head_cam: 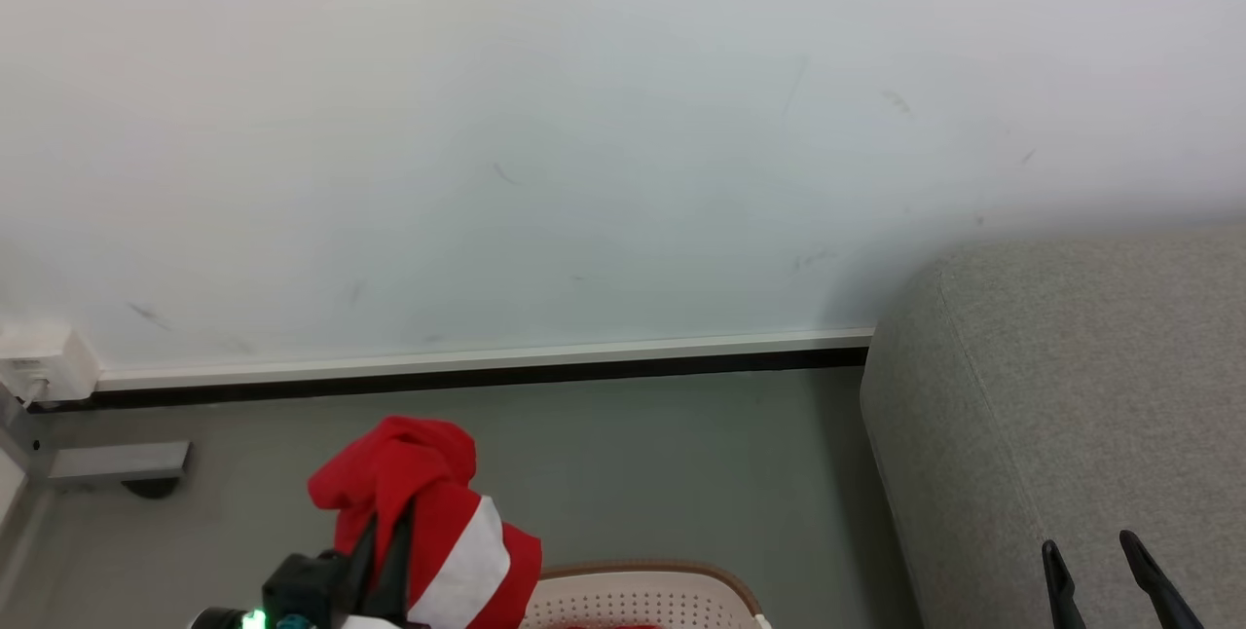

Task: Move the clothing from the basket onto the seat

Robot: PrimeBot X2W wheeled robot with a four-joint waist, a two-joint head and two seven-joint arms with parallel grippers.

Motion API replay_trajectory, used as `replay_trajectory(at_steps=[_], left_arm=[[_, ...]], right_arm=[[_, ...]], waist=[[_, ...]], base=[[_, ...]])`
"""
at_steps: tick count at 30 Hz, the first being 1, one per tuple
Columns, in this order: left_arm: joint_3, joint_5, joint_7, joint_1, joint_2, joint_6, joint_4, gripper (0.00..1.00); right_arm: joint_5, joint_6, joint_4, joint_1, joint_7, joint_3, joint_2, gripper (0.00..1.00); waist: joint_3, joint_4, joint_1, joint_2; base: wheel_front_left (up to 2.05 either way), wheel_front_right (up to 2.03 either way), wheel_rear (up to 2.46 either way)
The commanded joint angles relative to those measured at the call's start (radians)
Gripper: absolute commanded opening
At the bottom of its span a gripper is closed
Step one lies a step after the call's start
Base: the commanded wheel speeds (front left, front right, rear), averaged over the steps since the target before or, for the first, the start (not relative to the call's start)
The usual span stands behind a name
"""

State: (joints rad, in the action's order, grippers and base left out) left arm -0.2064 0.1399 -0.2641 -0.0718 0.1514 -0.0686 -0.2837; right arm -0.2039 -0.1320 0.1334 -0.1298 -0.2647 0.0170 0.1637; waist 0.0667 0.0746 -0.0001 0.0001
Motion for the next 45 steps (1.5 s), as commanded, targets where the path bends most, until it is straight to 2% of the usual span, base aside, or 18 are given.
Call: replay_trajectory(at_steps=[1, 14, 21, 24, 28, 36, 40, 45], left_arm=[[0.005, -0.011, -0.001, 0.013, 0.007, 0.004, 0.006, 0.00], [0.019, -0.033, -0.001, 0.018, -0.001, 0.030, 0.034, 0.00], [-0.024, -0.054, -0.001, -0.011, -0.006, 0.065, 0.060, 0.00], [-0.057, -0.055, -0.001, -0.023, -0.016, 0.091, 0.068, 0.00], [-0.118, -0.064, 0.000, -0.054, -0.033, 0.130, 0.073, 0.00], [-0.262, -0.030, 0.012, -0.112, -0.069, 0.180, 0.049, 0.00], [-0.341, -0.012, 0.013, -0.142, -0.081, 0.191, 0.032, 0.00], [-0.426, 0.045, 0.009, -0.172, -0.090, 0.197, 0.028, 0.00]], right_arm=[[0.003, 0.002, 0.005, -0.013, 0.001, -0.001, 0.010, 1.00], [-0.008, 0.002, 0.004, 0.004, 0.001, 0.030, 0.013, 1.00], [-0.018, 0.002, -0.019, 0.056, 0.001, 0.113, 0.062, 1.00], [-0.037, 0.002, -0.034, 0.089, 0.001, 0.189, 0.092, 1.00], [-0.090, 0.002, -0.061, 0.138, 0.001, 0.338, 0.154, 1.00], [-0.218, 0.002, -0.083, 0.261, 0.001, 0.618, 0.263, 1.00], [-0.273, 0.002, -0.080, 0.313, 0.001, 0.707, 0.292, 1.00], [-0.322, 0.002, -0.066, 0.347, 0.001, 0.762, 0.304, 1.00]], waist=[[0.000, 0.000, 0.0001, -0.0001], [-0.012, 0.015, 0.0001, -0.0001], [-0.019, 0.028, 0.0001, -0.0001], [-0.019, 0.032, 0.0001, -0.0001], [-0.022, 0.036, 0.0001, -0.0001], [-0.020, 0.044, 0.0001, -0.0001], [-0.020, 0.051, 0.0001, -0.0001], [-0.019, 0.059, 0.0001, -0.0001]], base=[[0.00, 0.00, 0.00], [0.00, 0.00, 0.00], [0.00, 0.00, 0.00], [0.00, 0.00, 0.00], [0.00, 0.00, 0.00], [0.00, 0.00, 0.00], [0.00, 0.00, 0.00], [0.00, 0.00, 0.00]])
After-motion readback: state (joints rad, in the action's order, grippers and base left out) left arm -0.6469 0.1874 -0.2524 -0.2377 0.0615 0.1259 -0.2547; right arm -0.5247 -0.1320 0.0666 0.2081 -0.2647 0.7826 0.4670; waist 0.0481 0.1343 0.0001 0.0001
